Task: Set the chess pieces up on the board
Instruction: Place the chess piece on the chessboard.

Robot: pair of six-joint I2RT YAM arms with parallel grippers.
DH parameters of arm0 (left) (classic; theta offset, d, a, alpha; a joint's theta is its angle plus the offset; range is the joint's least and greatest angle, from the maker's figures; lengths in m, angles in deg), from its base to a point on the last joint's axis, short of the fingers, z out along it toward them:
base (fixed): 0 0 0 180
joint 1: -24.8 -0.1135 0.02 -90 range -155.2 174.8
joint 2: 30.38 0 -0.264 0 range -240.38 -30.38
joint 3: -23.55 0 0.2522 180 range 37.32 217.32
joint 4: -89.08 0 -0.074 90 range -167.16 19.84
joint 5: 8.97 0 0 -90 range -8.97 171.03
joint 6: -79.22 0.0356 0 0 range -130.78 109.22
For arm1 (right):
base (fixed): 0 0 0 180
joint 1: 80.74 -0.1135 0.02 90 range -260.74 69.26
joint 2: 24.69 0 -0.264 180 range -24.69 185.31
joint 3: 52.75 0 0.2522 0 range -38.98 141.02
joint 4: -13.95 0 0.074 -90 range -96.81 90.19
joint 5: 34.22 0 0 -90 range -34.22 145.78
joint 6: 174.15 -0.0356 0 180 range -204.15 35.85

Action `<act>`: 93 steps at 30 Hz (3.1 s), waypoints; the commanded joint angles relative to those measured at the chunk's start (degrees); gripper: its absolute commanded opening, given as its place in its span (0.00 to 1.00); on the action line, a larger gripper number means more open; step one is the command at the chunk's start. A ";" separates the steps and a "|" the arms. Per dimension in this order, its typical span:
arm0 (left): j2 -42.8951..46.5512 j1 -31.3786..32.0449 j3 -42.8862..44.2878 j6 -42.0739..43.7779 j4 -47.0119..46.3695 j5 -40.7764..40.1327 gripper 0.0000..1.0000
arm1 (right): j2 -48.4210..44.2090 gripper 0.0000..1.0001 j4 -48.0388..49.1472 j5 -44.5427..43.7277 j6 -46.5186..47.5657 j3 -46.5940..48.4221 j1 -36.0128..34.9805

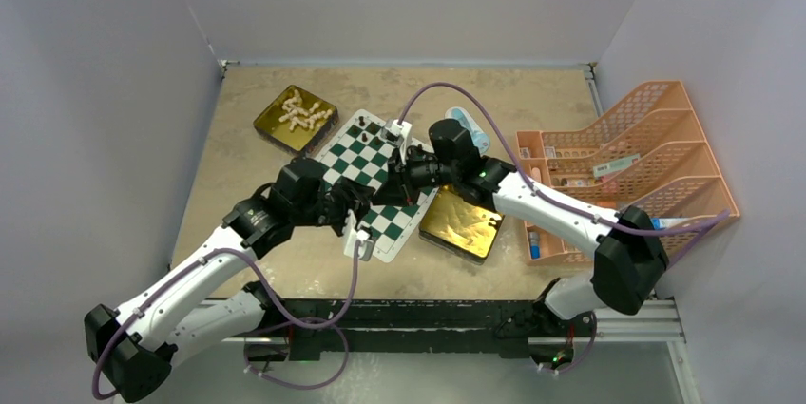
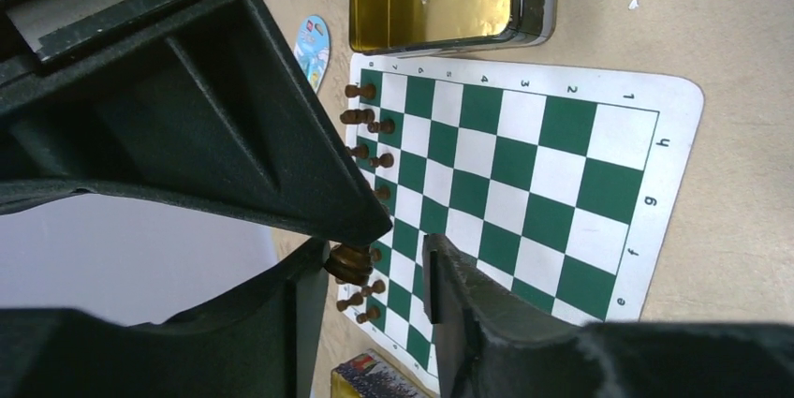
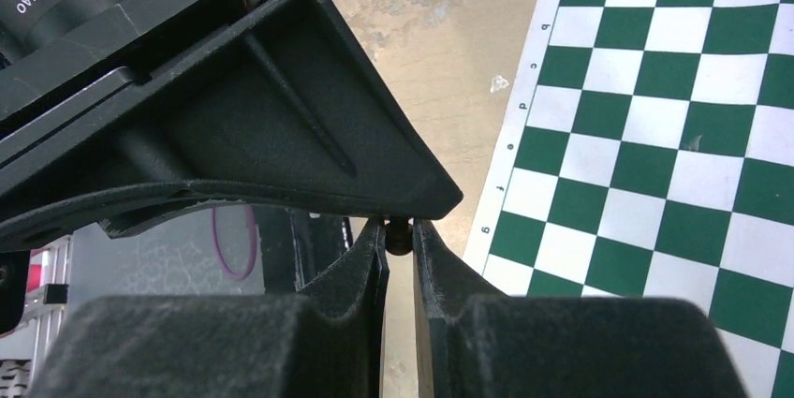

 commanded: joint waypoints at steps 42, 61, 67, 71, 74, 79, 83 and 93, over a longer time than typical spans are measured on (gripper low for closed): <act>-6.96 0.08 5.19 -71.82 -33.18 -10.16 0.00 | -14.87 0.08 37.61 -16.37 -24.05 -16.16 0.32; 5.16 0.07 3.20 -76.09 -22.30 -24.91 0.69 | 1.68 0.06 10.61 -40.36 -7.46 5.25 2.50; 16.25 0.00 -3.01 -79.32 -24.75 -35.73 0.75 | 12.21 0.06 7.57 -45.04 -4.14 13.06 3.01; 18.60 0.00 -3.60 -79.29 -22.09 -41.43 0.77 | 19.46 0.06 6.09 -48.00 -2.66 18.10 3.12; 18.86 0.00 -1.39 -79.04 -18.50 -42.20 0.78 | 24.04 0.07 6.52 -49.05 -2.01 20.92 3.22; 21.11 0.00 -3.29 -77.00 -19.49 -43.16 0.78 | 29.97 0.07 10.83 -47.56 -1.90 22.56 3.17; 22.10 0.04 -4.24 -75.44 -19.66 -41.82 0.78 | 33.53 0.07 10.59 -47.90 -3.26 23.99 3.19; 21.49 0.00 -4.30 -74.99 -18.91 -40.42 0.78 | 36.76 0.07 15.73 -51.47 -1.34 21.24 3.22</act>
